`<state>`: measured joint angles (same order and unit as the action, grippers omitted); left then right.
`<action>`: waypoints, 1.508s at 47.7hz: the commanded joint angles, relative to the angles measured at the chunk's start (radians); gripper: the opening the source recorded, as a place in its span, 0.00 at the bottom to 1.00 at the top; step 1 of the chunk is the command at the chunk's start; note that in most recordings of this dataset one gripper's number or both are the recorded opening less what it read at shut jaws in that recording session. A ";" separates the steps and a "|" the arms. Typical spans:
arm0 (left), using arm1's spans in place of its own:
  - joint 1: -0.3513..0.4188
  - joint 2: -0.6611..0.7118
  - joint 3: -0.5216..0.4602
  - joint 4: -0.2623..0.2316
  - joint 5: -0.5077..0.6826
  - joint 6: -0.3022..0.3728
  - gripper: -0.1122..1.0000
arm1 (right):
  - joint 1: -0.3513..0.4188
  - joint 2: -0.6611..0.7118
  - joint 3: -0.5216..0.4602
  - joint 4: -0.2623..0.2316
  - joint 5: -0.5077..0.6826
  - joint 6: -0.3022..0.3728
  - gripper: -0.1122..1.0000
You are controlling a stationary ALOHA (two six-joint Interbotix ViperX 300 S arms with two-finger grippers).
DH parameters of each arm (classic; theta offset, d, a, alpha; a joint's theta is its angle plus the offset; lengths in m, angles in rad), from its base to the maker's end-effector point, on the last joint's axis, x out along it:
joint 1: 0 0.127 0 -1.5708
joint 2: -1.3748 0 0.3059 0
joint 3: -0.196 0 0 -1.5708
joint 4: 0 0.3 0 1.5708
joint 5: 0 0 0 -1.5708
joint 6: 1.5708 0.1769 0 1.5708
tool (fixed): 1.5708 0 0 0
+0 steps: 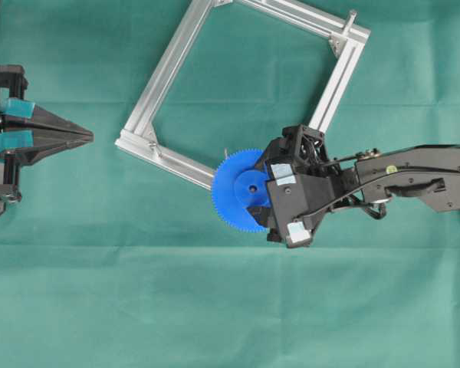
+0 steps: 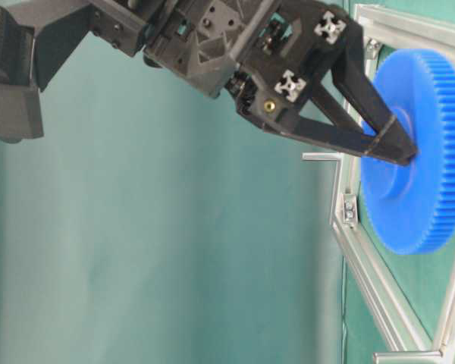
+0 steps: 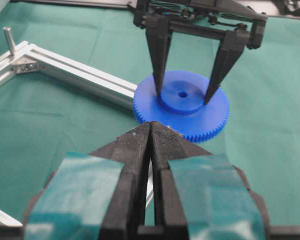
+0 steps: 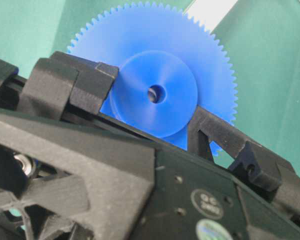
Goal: Find the location of the shaft and insert the gear.
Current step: 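Push the gear down onto the shaft with the right gripper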
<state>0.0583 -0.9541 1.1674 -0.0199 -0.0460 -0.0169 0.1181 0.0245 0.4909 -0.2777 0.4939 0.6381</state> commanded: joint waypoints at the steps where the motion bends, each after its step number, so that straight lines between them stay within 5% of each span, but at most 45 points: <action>1: 0.003 0.008 -0.009 -0.002 -0.005 0.000 0.11 | 0.021 -0.005 0.002 0.005 0.003 0.003 0.72; 72: 0.003 0.008 -0.009 -0.003 -0.005 0.000 0.11 | -0.028 -0.038 0.048 -0.017 -0.084 0.003 0.72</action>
<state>0.0583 -0.9526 1.1689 -0.0215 -0.0460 -0.0169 0.0874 0.0215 0.5660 -0.2976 0.4126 0.6427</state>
